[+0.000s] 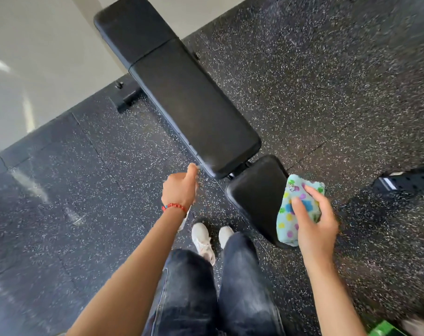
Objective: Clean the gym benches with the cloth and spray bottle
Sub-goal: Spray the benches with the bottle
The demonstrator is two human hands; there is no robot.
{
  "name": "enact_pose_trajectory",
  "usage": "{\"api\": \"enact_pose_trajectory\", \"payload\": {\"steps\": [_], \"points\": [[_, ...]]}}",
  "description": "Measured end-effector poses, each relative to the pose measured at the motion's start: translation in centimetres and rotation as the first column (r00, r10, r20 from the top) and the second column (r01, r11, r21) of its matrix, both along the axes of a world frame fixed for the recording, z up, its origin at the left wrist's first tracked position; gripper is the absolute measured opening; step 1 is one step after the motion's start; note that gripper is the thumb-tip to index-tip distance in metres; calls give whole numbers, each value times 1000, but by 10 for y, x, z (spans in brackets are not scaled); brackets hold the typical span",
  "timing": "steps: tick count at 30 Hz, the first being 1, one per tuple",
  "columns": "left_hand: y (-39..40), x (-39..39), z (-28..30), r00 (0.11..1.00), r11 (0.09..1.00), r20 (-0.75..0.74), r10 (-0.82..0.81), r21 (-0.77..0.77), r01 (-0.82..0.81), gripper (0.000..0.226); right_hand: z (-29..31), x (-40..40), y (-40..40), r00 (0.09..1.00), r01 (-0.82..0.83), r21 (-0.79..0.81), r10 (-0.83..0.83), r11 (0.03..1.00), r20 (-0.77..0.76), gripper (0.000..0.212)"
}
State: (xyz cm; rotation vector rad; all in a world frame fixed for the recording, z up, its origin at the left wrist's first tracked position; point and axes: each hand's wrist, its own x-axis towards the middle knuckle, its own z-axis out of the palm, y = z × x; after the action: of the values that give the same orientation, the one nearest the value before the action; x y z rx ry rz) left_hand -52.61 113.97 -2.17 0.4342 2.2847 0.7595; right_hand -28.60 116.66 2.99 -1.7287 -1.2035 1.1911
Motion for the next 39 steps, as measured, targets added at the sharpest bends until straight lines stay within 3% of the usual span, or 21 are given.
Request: {"api": "enact_pose_trajectory", "payload": {"steps": [8,16,21,24,29,36,39], "points": [[36,-49,-24,996,995,-70,61,-68,-66,63,-15,-41,53,998,-40,-34,42,999,48,28],[95,-103,-26,983,986,-82,164,-20,-166,56,-18,-95,130,995,-101,-64,102,993,20,28],[127,-139,-22,970,979,-134,201,-5,-204,66,-15,-131,169,985,-171,-40,172,984,13,29],[143,-165,-20,963,971,-127,238,15,-238,58,-14,-154,187,981,-189,-33,190,981,42,29],[163,-215,-20,965,973,-127,230,14,-230,51,-12,-196,212,977,-206,-31,208,978,52,30],[194,-303,-24,973,977,-89,212,55,-208,61,-9,-285,242,982,-183,-3,183,983,56,29],[207,-347,-25,975,978,-75,209,33,-207,52,-9,-330,249,986,-159,7,158,987,45,29]]}}
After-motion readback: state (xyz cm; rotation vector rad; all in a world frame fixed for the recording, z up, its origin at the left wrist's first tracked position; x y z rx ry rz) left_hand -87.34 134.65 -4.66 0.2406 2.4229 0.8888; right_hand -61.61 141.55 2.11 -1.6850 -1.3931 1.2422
